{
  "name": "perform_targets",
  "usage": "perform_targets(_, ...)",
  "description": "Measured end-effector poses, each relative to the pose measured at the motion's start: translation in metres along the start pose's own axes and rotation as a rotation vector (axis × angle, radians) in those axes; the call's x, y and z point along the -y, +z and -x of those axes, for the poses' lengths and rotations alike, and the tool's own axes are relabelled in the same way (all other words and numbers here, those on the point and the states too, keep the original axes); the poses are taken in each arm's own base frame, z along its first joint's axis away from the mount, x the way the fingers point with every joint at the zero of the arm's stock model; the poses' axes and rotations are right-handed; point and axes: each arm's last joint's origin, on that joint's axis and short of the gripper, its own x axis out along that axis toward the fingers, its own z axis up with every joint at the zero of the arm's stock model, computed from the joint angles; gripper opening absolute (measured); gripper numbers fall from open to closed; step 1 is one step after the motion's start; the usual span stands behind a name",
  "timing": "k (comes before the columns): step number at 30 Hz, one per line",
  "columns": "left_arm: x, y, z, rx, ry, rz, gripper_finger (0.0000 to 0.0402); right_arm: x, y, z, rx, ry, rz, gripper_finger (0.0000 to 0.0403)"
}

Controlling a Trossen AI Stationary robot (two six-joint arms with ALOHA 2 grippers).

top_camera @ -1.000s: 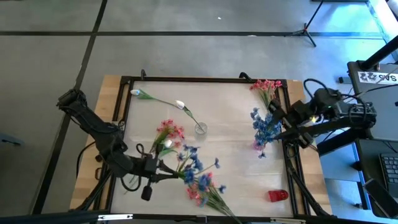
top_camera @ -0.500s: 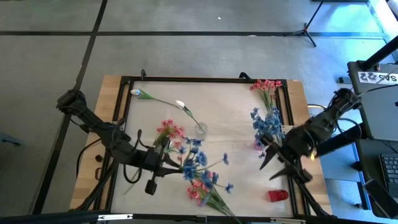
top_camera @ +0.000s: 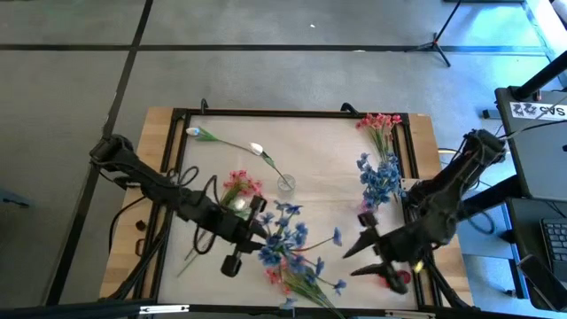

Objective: Sort flowers into vase by color
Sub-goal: Put the blue flower into the purple vase

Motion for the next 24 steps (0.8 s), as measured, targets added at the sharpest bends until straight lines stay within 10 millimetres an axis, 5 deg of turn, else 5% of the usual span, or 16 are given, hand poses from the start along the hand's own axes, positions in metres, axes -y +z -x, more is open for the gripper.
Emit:
perform_targets(8,-0.011,-0.026,-0.016,0.043,0.022,0.002,0.0022,-0.008,-0.018,-0.028,0.002,-0.221,0.144,0.0176)
perform_targets(17,-0.017,-0.053,-0.028,0.041,0.049,-0.005,0.0023,0.022,-0.035,-0.046,-0.046,-0.350,0.123,0.0229)
perform_targets(24,-0.025,-0.064,-0.031,0.002,0.074,-0.012,0.0023,0.047,-0.037,-0.053,0.003,-0.241,0.082,0.0288)
